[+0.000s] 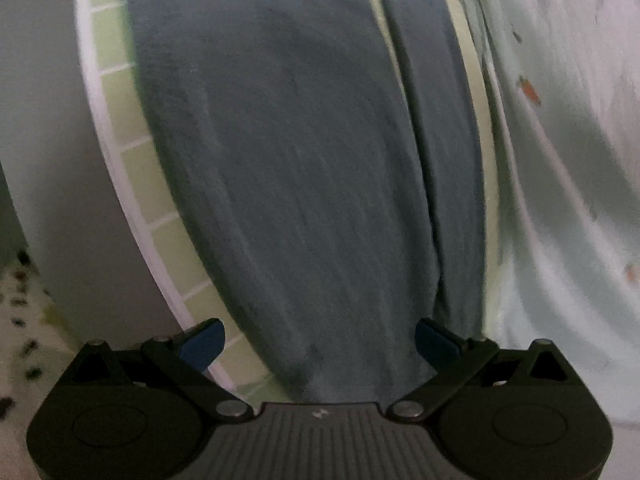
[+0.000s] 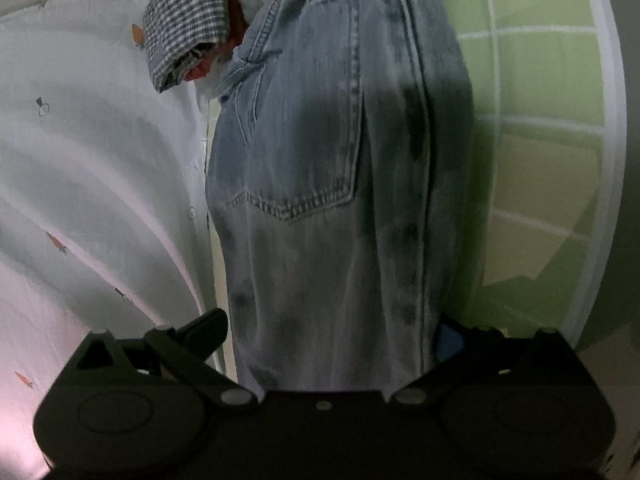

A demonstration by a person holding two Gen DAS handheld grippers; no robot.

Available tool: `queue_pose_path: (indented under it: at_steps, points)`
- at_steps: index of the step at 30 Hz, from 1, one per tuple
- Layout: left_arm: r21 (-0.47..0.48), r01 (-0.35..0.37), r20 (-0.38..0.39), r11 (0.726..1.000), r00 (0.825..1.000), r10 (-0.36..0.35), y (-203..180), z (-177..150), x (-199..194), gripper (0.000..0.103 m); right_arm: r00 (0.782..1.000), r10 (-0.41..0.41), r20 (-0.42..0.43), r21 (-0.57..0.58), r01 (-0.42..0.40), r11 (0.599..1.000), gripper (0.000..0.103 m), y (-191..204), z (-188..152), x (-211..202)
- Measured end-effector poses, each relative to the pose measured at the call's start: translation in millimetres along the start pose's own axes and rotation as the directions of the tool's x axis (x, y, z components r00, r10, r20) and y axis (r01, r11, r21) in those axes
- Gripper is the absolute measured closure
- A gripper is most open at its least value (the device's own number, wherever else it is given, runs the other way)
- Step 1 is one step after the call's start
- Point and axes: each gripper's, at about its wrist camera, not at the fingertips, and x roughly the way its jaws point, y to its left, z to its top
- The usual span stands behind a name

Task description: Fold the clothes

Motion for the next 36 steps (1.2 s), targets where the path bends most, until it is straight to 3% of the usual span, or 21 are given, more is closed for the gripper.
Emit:
queue_pose_path:
  at_steps: [12,19,25,30,36]
  points:
    - [-0.190,0.119,0.014,0.974,0.993,-0.119,30,56,-19,0.003,0.998,0.002,0.066,0.037,-0.004,0.999,0.000,-5,-25,-4]
    - [-0.235,0.154,0.135,0.960,0.983,-0.125,41,98,-48,0.003,0.991,-0.016,0.129,0.023,0.013,1.000,0.000,0,-40,0]
    - [-0.139,0.084,0.244,0.987,0.969,-0.048,41,132,-78,0.003,0.984,0.003,0.179,0.058,-0.013,0.998,0.000,-2,-40,0]
    - [-0.061,0.008,0.282,0.998,0.959,0.010,34,141,-82,0.004,0.970,0.006,0.244,0.070,-0.023,0.997,0.000,-1,-30,-5]
    - [-0.016,-0.088,0.336,0.996,0.938,0.089,20,135,-74,0.007,0.931,-0.065,0.359,-0.024,0.079,0.997,0.000,16,4,-12]
